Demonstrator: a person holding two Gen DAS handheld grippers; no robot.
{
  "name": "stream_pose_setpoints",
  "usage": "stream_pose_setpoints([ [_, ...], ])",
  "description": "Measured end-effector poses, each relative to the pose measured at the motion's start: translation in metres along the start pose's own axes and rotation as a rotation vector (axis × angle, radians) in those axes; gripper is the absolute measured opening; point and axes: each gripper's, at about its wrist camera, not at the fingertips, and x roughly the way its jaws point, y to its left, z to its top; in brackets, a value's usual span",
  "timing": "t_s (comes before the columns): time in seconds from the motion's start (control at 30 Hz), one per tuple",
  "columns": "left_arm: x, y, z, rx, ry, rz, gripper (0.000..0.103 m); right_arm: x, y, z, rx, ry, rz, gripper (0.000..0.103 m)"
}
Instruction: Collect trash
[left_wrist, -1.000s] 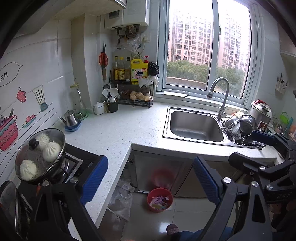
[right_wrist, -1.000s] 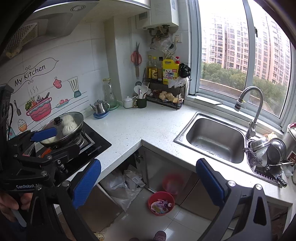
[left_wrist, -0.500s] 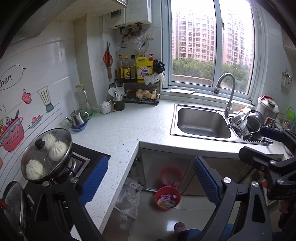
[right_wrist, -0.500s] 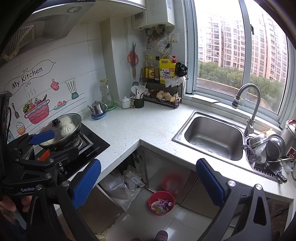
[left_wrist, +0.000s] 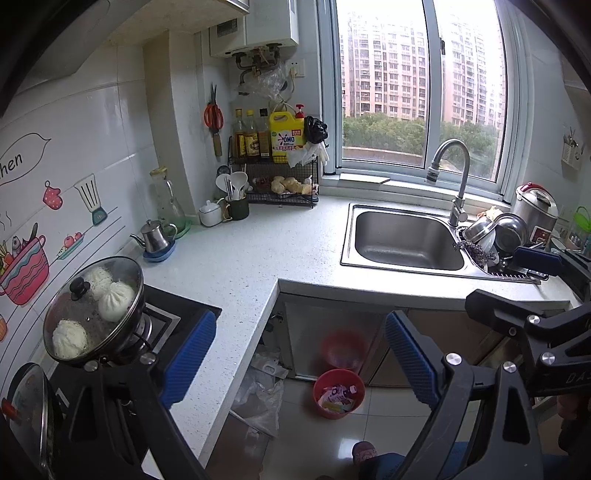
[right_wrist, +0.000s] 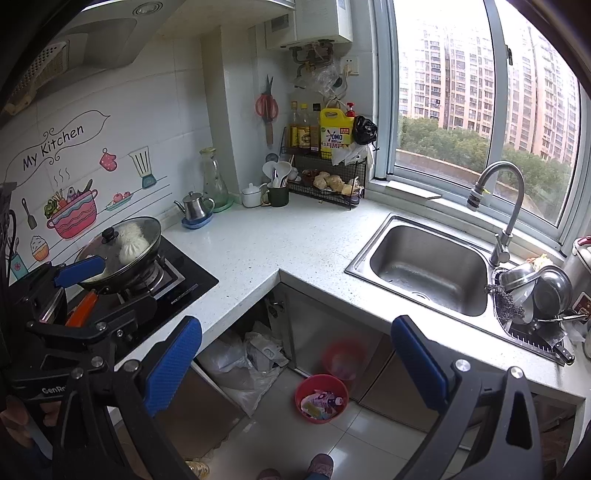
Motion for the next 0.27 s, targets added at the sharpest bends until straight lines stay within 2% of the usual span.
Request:
stream_pose_setpoints([
  [0.27, 0.0061, -0.0026, -0.0001, -0.003, 0.009, -0.016, 0.092, 0.0039, -0.0027, -0.001, 0.003, 0.009, -0.005, 0.102],
])
